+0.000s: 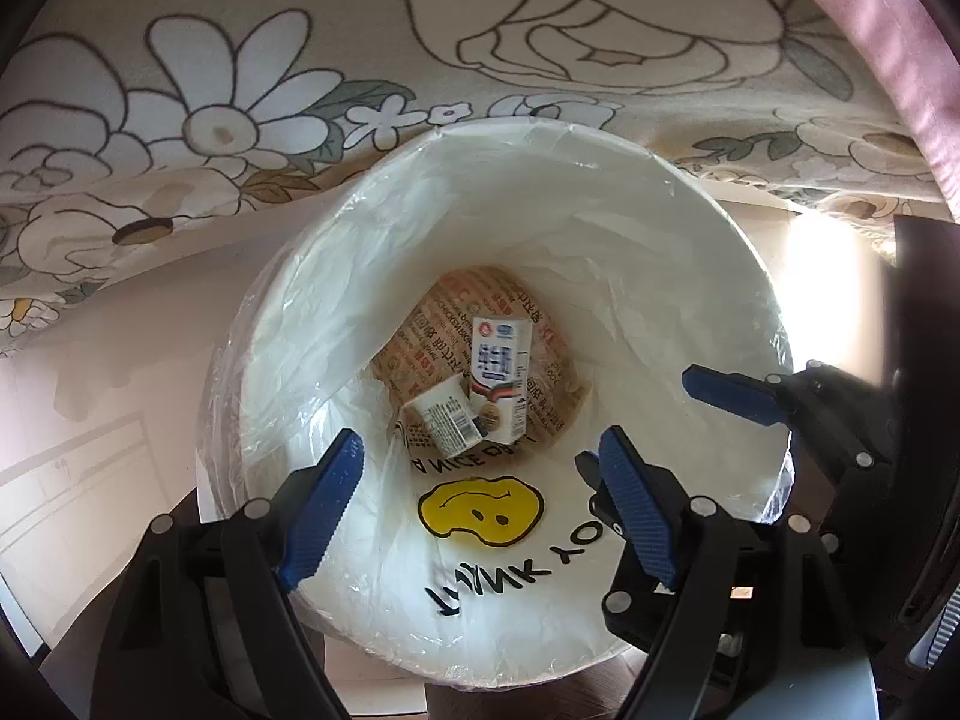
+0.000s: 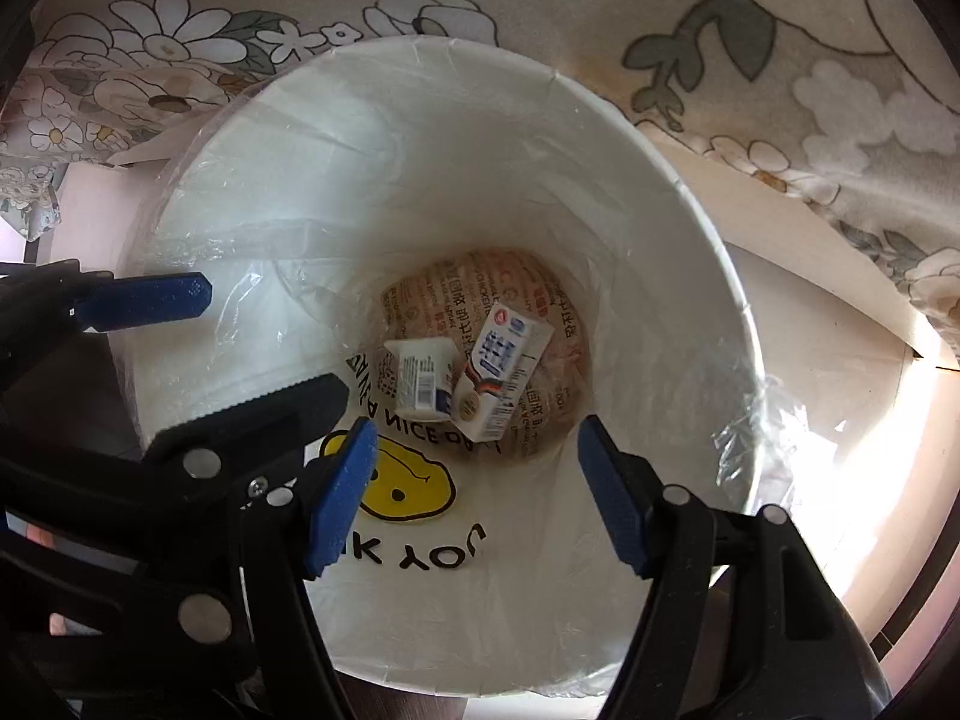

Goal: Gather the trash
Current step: 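Open the left tool over the bin while the right tool releases the carton, then move both tools back over the bed toward the remaining items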

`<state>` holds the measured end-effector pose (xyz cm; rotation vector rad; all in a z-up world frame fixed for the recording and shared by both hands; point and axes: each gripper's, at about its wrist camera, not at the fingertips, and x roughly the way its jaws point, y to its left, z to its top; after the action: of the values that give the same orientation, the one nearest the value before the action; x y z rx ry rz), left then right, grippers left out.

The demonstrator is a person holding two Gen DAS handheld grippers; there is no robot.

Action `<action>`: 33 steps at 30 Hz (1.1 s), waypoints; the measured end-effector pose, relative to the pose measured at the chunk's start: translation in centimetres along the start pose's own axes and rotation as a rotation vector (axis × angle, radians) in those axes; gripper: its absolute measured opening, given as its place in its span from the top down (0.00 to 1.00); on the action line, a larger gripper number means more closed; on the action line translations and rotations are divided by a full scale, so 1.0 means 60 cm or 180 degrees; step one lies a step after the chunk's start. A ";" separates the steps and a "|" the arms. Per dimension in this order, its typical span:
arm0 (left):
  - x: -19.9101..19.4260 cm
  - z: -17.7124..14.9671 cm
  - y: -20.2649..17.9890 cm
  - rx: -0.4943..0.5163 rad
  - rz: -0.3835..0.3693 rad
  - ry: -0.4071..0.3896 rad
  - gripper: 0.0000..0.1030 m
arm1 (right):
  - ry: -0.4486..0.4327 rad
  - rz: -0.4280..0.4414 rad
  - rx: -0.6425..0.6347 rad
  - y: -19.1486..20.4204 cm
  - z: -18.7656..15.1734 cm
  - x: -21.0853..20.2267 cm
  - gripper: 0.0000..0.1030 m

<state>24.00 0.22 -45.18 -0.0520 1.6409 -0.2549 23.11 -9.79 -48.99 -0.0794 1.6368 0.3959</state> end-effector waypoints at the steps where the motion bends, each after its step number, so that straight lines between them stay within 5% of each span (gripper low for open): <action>1: 0.000 -0.001 0.001 0.0003 0.0004 -0.0002 0.20 | 0.0000 0.0014 0.0006 -0.002 0.001 -0.001 0.33; 24: -0.113 -0.034 -0.029 0.0192 0.0245 -0.0273 0.20 | -0.0140 -0.0035 0.0029 0.009 -0.040 -0.087 0.33; 33: -0.220 -0.071 -0.033 0.0262 0.0219 -0.0571 0.18 | -0.0487 -0.0157 -0.0099 0.016 -0.067 -0.221 0.33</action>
<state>20.76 1.30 -31.61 0.0430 1.4498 -0.2575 20.48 -12.55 -35.62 -0.1100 1.4753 0.3804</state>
